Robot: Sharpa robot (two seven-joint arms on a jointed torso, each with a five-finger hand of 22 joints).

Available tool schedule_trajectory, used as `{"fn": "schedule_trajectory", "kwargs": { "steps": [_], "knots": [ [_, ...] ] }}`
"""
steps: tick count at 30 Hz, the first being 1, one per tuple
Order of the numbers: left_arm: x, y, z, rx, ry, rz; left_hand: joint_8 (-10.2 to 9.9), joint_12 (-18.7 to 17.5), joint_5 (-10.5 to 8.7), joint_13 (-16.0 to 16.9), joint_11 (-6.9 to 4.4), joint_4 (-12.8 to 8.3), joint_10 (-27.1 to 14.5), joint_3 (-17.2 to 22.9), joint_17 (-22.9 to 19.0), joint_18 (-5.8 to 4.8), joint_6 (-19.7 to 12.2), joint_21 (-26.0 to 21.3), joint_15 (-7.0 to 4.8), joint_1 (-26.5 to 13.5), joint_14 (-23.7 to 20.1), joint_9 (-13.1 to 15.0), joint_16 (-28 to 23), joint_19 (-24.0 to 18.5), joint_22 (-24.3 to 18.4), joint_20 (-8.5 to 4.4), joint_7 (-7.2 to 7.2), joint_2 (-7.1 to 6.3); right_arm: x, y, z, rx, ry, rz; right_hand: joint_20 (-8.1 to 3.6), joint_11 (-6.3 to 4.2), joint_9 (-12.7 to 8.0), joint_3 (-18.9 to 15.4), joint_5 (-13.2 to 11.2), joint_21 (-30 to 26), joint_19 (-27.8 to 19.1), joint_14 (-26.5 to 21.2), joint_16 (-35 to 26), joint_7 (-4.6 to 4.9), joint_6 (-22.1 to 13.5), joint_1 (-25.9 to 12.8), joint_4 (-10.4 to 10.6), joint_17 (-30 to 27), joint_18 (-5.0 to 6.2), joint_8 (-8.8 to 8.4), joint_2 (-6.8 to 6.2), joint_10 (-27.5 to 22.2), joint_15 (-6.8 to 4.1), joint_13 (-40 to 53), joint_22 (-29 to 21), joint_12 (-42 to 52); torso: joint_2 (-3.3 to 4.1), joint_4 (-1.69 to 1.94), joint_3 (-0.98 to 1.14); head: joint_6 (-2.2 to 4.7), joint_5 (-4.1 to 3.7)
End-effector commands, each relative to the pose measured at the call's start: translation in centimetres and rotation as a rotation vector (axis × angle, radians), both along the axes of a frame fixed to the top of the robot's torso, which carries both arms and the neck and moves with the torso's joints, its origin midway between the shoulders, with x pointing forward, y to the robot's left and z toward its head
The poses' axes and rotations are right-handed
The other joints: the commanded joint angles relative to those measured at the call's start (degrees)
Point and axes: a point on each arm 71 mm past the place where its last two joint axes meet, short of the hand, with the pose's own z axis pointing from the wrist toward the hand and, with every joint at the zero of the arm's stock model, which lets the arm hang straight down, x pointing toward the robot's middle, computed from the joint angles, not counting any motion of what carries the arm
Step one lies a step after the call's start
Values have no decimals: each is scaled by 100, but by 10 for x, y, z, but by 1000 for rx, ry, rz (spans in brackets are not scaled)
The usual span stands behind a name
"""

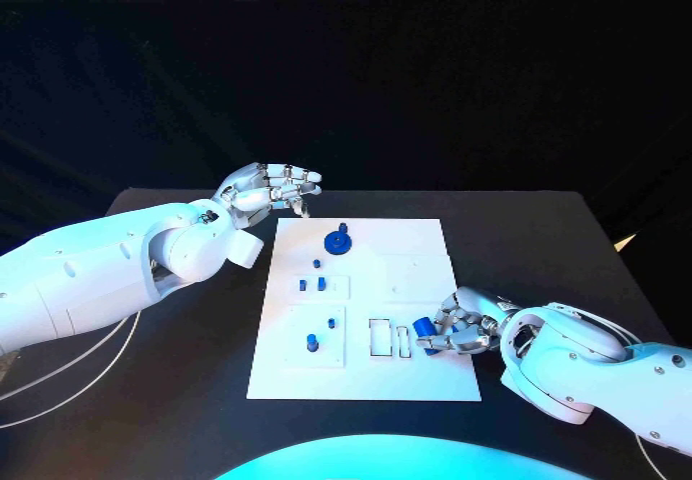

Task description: Assemble the parts on the task board

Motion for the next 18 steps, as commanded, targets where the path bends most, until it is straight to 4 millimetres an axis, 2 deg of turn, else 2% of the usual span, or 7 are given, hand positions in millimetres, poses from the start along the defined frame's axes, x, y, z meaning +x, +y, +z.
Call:
{"fn": "schedule_trajectory", "kwargs": {
  "steps": [1, 5, 9, 12, 18],
  "knots": [
    [-1, -2, 1, -13, -4, -17, -13, -14, -38, -5, 9, -11, -43, -29, -7, 29, -39, -34, 16, 49, -30, -7, -17, 38, -5, 9, 115, 0, -2, -1, -8, -63, 21, 15, -18, -30, -24, -26, 51, 48, 260, 512, 28, -20, 76, 273, -13, 1140, -53, -33, 51, 21, -47, 562, 1177, -3, -2, 0, 0, 1, 4],
    [-1, -2, 1, -12, -2, -18, -11, -13, -38, -6, 10, -3, -45, -33, -8, 29, -40, -39, 19, 44, -31, -8, -18, 38, -7, 11, 117, 3, -1, -1, -7, -58, 7, 6, -33, -56, -23, 74, -38, 78, 263, 514, 31, -49, 170, 566, -35, 1149, -56, -28, 146, 53, -68, 608, 1182, 23, -1, -1, -3, 2, 3],
    [-1, -2, 1, -12, -2, -18, -11, -13, -38, -6, 10, -3, -45, -33, -8, 29, -40, -39, 19, 44, -31, -8, -18, 38, -7, 11, 117, 3, -2, 0, -5, -32, -13, -15, -63, -109, -5, 240, 42, 147, 277, 517, 37, -110, 312, 766, -18, 1163, -66, 2, 245, 126, -108, 703, 1196, 104, -2, -2, -2, 4, 8],
    [-1, -1, 1, -11, -1, -19, -11, -13, -38, -6, 10, -3, -45, -33, -8, 29, -40, -39, 19, 44, -31, -8, -18, 38, -7, 11, 117, 3, -4, -1, -2, -1, -16, -35, -82, -136, 8, 308, 153, 159, 279, 517, 37, -140, 378, 776, 6, 1165, -67, 17, 272, 164, -131, 750, 1198, 146, -2, 0, 0, 12, 9],
    [-1, -2, 0, -10, 1, -18, -9, -11, -38, -6, 12, 4, -45, -36, -8, 28, -40, -43, 20, 39, -32, -8, -18, 38, -10, 13, 119, 6, -7, 3, 12, 74, -11, -59, -104, -160, 29, 342, 224, 167, 279, 516, 35, -166, 458, 647, 29, 1161, -68, 37, 280, 179, -154, 763, 1199, 149, -6, -2, -1, 24, 12]
  ]
}}
